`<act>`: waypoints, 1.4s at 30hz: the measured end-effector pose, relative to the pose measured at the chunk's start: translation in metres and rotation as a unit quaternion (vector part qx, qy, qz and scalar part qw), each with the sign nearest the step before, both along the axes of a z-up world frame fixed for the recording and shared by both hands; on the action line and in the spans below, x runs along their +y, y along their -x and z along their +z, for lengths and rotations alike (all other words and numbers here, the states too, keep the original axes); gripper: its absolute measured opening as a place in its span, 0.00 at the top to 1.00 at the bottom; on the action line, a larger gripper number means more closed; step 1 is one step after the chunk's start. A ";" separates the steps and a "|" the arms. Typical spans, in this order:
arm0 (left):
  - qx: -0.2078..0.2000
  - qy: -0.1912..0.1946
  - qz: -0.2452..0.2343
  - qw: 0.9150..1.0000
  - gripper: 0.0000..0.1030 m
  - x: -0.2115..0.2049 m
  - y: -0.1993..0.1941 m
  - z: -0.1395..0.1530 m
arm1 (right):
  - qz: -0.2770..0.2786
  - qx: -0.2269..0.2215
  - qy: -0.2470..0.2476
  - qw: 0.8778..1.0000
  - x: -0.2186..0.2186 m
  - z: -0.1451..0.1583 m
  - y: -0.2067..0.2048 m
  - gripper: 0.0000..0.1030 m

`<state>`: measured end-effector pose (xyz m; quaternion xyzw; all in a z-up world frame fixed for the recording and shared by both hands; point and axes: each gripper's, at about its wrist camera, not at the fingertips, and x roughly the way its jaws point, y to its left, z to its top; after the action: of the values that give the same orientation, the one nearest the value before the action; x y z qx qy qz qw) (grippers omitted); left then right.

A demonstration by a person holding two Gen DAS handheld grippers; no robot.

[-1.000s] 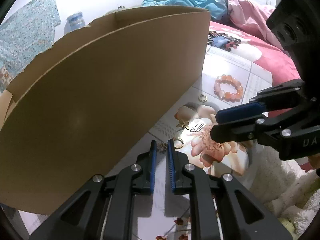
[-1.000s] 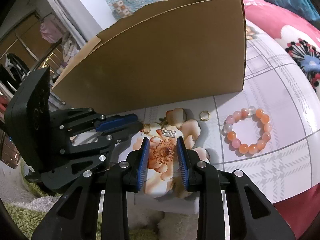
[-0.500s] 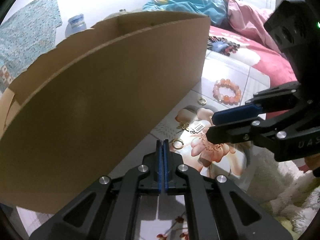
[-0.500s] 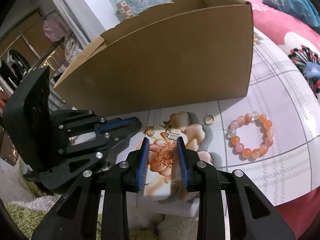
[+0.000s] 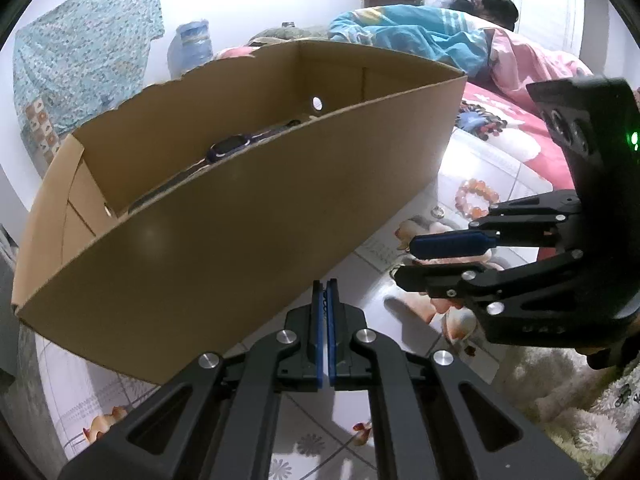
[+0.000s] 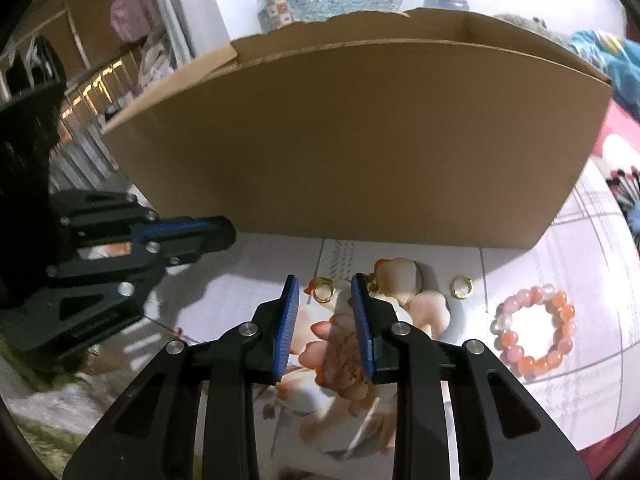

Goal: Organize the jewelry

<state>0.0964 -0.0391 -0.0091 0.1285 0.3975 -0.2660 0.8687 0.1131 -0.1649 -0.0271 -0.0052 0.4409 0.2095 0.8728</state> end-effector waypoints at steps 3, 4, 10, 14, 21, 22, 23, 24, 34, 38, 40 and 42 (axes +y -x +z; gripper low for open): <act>0.003 0.003 0.002 1.000 0.99 0.002 0.000 -0.001 | 0.009 -0.018 0.031 0.999 0.009 -0.001 0.001 0.77; 0.004 0.004 0.002 1.000 0.99 0.003 0.000 -0.002 | 0.011 -0.021 0.038 0.999 0.010 -0.001 0.001 0.79; 0.007 0.008 0.001 1.000 0.99 0.005 -0.001 -0.004 | 0.024 -0.036 0.071 0.997 0.030 -0.002 0.002 0.92; 0.008 0.011 0.002 1.000 0.99 0.006 -0.002 -0.005 | 0.022 -0.039 0.069 0.997 0.032 -0.001 0.002 0.98; 0.007 0.011 0.001 1.000 0.99 0.005 -0.001 -0.004 | 0.022 -0.030 0.062 0.997 0.033 0.000 0.001 1.00; 0.006 0.011 0.001 1.000 0.99 0.005 -0.001 -0.004 | 0.023 -0.028 0.059 0.998 0.031 0.000 0.003 1.00; 0.005 0.011 0.001 1.000 0.99 0.005 0.000 -0.004 | 0.024 -0.026 0.054 0.998 0.031 0.000 0.005 1.00; 0.005 0.010 0.002 1.000 0.99 0.005 0.000 -0.004 | 0.025 -0.025 0.051 0.998 0.030 0.001 0.007 0.98; 0.008 0.011 0.004 1.000 0.99 0.006 0.000 -0.005 | 0.002 -0.004 0.031 1.000 0.018 0.002 0.001 0.86; 0.012 0.010 0.007 1.000 0.99 0.007 -0.002 -0.008 | -0.004 -0.003 0.031 0.999 0.018 0.001 -0.002 0.82; 0.012 0.010 0.008 1.000 0.99 0.007 -0.002 -0.008 | -0.004 -0.005 0.031 1.000 0.018 0.003 -0.001 0.82; 0.013 0.010 0.008 1.000 0.99 0.007 -0.002 -0.008 | 0.002 -0.007 0.024 1.000 0.018 0.006 0.005 0.82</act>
<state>0.0986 -0.0321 -0.0175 0.1131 0.4070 -0.2646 0.8669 0.1082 -0.1471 -0.0210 -0.0288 0.4396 0.2001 0.8751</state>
